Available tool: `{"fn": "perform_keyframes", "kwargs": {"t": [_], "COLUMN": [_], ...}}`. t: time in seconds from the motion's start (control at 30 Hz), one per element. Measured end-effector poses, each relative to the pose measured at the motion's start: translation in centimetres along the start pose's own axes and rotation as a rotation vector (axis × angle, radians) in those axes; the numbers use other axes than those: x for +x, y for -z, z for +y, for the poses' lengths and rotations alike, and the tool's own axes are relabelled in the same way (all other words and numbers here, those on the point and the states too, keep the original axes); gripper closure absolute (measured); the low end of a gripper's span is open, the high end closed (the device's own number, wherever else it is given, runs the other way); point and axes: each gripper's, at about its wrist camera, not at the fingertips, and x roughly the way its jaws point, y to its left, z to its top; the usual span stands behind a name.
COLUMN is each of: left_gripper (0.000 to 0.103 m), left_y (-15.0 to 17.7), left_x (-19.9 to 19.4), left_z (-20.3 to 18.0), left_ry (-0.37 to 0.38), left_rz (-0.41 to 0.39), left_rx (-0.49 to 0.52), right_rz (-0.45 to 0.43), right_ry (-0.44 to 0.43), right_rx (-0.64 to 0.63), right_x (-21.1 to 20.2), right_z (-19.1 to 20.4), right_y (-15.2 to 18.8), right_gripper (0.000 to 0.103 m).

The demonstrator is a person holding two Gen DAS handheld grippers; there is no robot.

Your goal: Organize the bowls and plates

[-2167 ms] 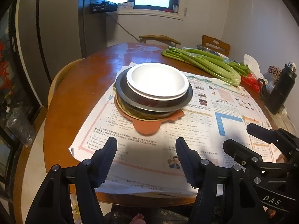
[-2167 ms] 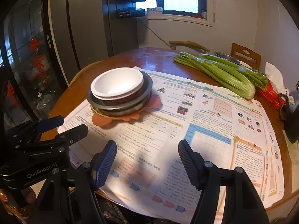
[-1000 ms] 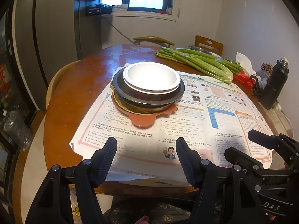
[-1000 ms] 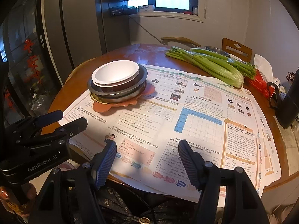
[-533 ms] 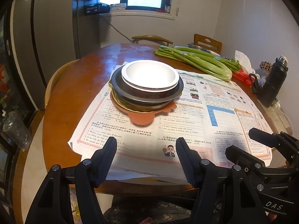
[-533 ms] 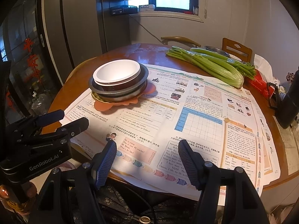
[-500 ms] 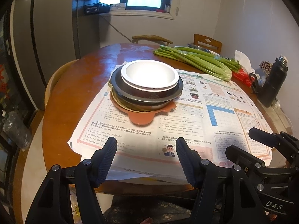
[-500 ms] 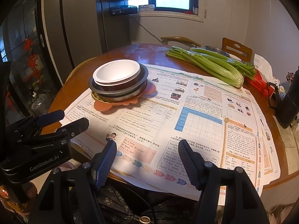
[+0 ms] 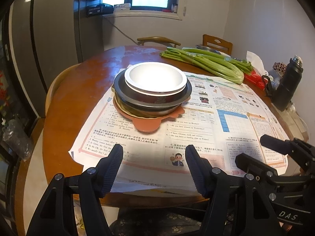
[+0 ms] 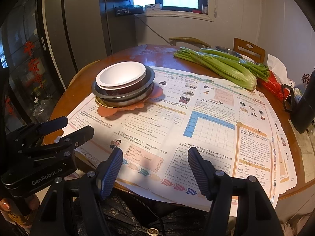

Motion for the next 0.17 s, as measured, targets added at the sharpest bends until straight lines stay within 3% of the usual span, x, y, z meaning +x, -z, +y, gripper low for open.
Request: {"fn": "perform_keyframes", "kwargs": {"t": [0.17], "left_gripper": [0.036], "left_y": [-2.2], "left_x": [0.7], "left_z": [1.4], "left_ry": [0.008], "left_rz": [-0.019], "left_rx": [-0.027], "right_rz": [0.011], "right_ry": [-0.017], "right_rx": [0.009], "right_x": [0.9], "right_z": [-0.9], "right_y": [-0.3], "right_gripper": [0.035]}}
